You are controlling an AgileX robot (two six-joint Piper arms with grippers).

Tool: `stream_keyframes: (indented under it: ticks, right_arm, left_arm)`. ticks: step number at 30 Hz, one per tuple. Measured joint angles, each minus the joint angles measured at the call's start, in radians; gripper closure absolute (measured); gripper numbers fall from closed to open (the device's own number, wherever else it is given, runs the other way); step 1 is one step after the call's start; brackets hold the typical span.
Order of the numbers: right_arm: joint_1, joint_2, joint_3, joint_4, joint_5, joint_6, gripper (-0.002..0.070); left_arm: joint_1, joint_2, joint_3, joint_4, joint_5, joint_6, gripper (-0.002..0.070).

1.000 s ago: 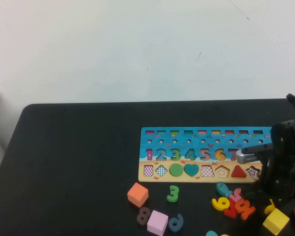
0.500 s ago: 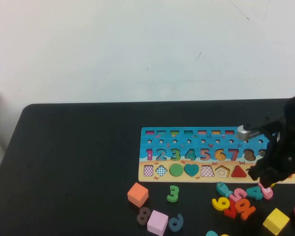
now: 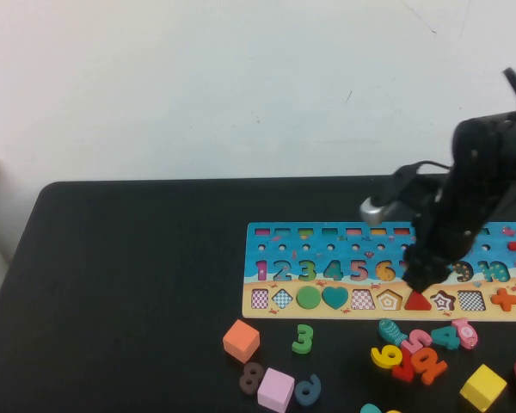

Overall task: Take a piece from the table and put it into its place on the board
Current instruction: Place the "Pentagon" into the hole of the Pentagon

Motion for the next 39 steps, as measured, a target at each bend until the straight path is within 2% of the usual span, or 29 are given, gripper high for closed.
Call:
stream_keyframes:
  ticks: [11,20,29,39]
  right_arm:
    - [0.049,0.203,-0.158,0.027,0.004,-0.145,0.0311]
    - [0.049,0.277,-0.177,-0.041,-0.023,-0.249,0.0311]
    - [0.049,0.279,-0.179,-0.044,-0.085,-0.267,0.0311]
    - [0.049,0.279,-0.179,-0.044,-0.046,-0.267,0.0311]
  left_arm:
    - [0.0,0.0,-0.002,-0.001,0.007,0.004,0.0676]
    - [0.0,0.0,-0.002,-0.001,0.008,0.004,0.0676]
    - [0.0,0.0,-0.002,-0.001,0.01,0.004,0.0676]
    - [0.0,0.0,-0.002,-0.001,0.01,0.001,0.0676]
